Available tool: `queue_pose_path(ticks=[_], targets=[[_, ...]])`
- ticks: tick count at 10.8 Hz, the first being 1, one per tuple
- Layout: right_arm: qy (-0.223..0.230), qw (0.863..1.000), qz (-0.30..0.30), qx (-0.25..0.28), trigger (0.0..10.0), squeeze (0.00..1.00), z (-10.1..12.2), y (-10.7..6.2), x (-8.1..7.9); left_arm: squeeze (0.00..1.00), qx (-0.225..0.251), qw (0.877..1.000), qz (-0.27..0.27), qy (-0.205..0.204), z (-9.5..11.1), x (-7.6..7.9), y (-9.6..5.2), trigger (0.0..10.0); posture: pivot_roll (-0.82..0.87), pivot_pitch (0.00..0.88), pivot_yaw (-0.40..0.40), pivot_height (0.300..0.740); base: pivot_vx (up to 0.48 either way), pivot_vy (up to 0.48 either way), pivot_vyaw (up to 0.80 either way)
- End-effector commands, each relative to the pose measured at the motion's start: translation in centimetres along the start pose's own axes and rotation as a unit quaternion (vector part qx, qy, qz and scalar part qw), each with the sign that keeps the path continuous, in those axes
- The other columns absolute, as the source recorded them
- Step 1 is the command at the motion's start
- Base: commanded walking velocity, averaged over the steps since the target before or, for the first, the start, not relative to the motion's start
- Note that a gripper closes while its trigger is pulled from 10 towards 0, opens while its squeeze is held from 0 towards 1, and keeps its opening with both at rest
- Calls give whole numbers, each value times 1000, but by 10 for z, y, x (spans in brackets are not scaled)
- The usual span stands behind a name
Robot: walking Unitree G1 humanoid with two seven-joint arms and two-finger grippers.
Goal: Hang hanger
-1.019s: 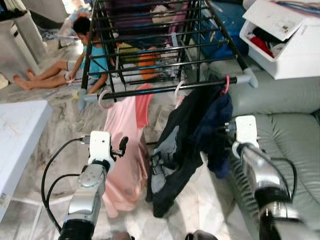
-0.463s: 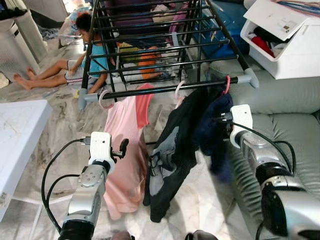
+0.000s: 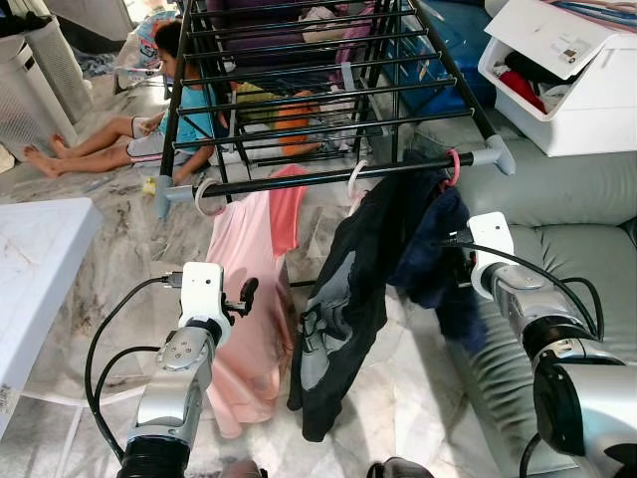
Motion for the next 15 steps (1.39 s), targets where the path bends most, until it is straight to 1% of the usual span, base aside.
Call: queue_pose_path(ticks=[1, 4, 9, 10, 11, 12, 13, 14, 15], targets=[[-4, 1000, 5, 12, 0, 0, 10, 1, -1, 0, 8, 1000, 3, 0, 6, -2, 0, 10000, 15, 49, 49, 740, 0, 0, 0], [3, 1000, 9, 16, 0, 0, 11, 1, -2, 0, 5, 1000, 3, -3, 7, -2, 1, 10000, 15, 51, 44, 740, 0, 0, 0], [22, 1000, 12, 4, 0, 0, 1, 1, -4, 0, 4, 1000, 4, 4, 7, -2, 1, 10000, 19, 47, 48, 740, 0, 0, 0], [12, 1000, -8, 20, 0, 0, 5, 0, 2, 0, 4, 1000, 5, 5, 7, -2, 1, 10000, 22, 47, 48, 740, 0, 0, 0], [5, 999, -38, 37, 0, 0, 9, -2, 11, 0, 4, 1000, 7, 6, 7, -3, 0, 10000, 32, 46, 42, 740, 0, 0, 0], [22, 996, -60, 55, 3373, 0, 11, -5, 22, 0, 3, 1000, 10, 6, 7, -4, -1, 10000, 34, 47, 41, 740, 0, 0, 0], [24, 996, -63, 57, 3373, 0, 10, -6, 24, 0, 3, 1000, 10, 6, 7, -4, -1, 10000, 34, 47, 41, 740, 0, 0, 0], [45, 993, -69, 89, 10000, 0, 10, -12, 34, 0, 1, 1000, 8, 7, 6, -4, -2, 10000, 17, 49, 47, 740, 0, 0, 0], [53, 991, -72, 102, 10000, 0, 10, -14, 38, 0, -1, 1000, 6, 7, 6, -4, -1, 10000, 11, 50, 49, 740, 0, 0, 0]])
Point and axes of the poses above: a point about 5 cm out from each wrist's last joint towards the gripper, its own y axis pointing out of the wrist towards the gripper, its own z axis along the axis of the wrist's last joint, x = y × z, the point moved 1 cm from there along y, pointing out of the wrist towards the gripper, and after that the axes turned 3 degrees about -y, right-handed, at the moved point
